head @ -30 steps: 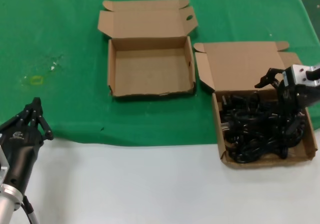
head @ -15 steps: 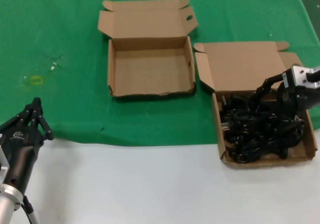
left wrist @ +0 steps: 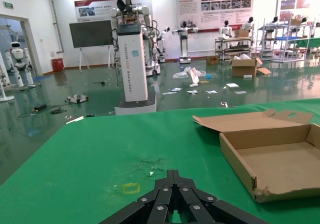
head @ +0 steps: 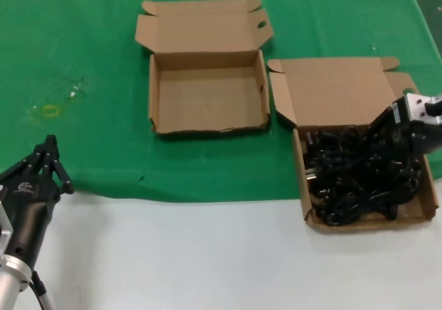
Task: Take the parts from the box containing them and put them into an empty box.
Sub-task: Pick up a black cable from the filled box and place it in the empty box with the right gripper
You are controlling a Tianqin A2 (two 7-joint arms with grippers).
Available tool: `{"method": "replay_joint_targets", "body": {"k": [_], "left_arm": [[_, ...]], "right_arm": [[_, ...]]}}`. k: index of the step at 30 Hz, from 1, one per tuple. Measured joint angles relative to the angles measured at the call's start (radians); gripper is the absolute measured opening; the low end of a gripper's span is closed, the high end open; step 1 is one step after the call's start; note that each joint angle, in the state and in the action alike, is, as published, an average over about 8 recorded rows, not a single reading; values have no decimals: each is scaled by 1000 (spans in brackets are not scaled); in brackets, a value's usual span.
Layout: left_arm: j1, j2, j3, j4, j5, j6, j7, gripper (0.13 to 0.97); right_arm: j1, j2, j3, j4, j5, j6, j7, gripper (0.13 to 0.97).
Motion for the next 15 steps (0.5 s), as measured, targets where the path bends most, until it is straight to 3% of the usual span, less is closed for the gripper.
{"method": "replay_joint_targets", "body": {"k": [3,12,15], "left_arm": [[0,0,0,0,0,0,0,144],[0,0,0,0,0,0,0,144],[0,0,0,0,0,0,0,144]], "right_arm": [[-4,2,5,8,-3,-1,7,329],[-9,24,20,77,-8,-27,54,222],[-2,35,25,116,-9,-49,82,222]]}}
